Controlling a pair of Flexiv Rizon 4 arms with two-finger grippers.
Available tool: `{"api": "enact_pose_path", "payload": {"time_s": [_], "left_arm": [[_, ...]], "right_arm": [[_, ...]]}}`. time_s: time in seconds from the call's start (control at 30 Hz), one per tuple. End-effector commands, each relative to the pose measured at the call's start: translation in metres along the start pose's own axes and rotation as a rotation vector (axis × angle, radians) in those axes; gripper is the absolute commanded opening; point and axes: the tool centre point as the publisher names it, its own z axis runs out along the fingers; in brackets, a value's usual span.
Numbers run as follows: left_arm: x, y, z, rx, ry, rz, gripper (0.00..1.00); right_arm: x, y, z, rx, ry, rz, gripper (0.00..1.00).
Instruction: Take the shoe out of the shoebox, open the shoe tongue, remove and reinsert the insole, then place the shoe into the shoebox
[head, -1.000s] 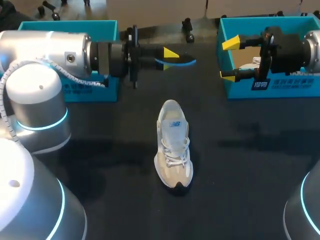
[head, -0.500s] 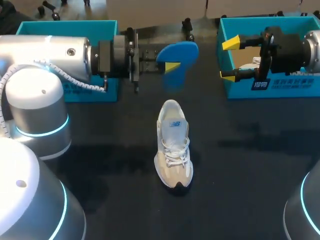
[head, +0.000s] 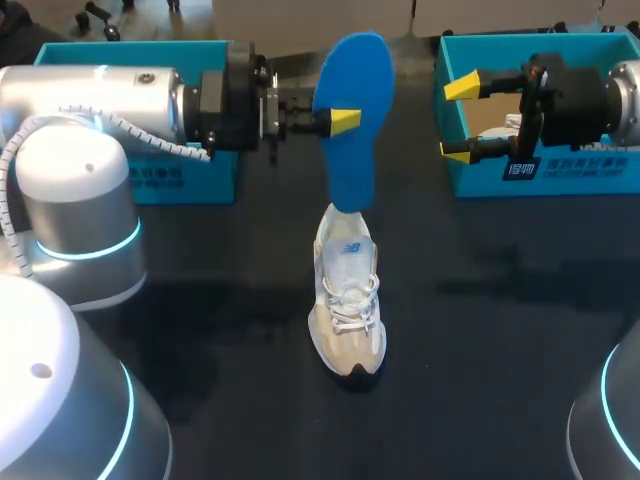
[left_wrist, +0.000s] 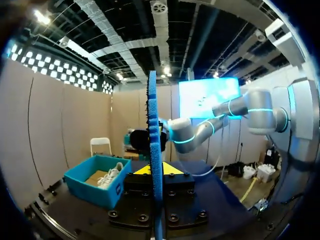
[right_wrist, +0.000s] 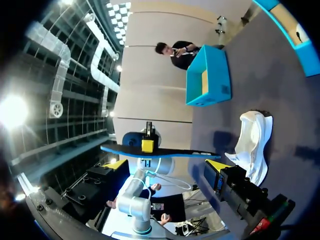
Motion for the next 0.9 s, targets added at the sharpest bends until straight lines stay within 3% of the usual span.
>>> {"api": "enact_pose_path", "payload": {"time_s": [0.03, 0.17, 0.43, 0.9], "left_arm": [[-0.005, 0.004, 0.006, 0.072, -0.039, -0.472, 0.0], [-0.005, 0.006, 0.007, 0.072, -0.043, -0.586, 0.0], [-0.024, 0.009, 0.013, 0.1, -0.072, -0.961, 0.0], [-0.029, 0.01, 0.016, 0.091, -0.059, -0.969, 0.0]], "right_arm": [[0.0, -0.001, 0.0, -0.002, -0.002, 0.001, 1.0], [0.0, -0.001, 0.0, -0.002, -0.002, 0.001, 1.0], [0.0, -0.001, 0.0, -0.002, -0.002, 0.001, 1.0], [0.0, -0.001, 0.0, -0.002, -0.002, 0.001, 1.0]]}}
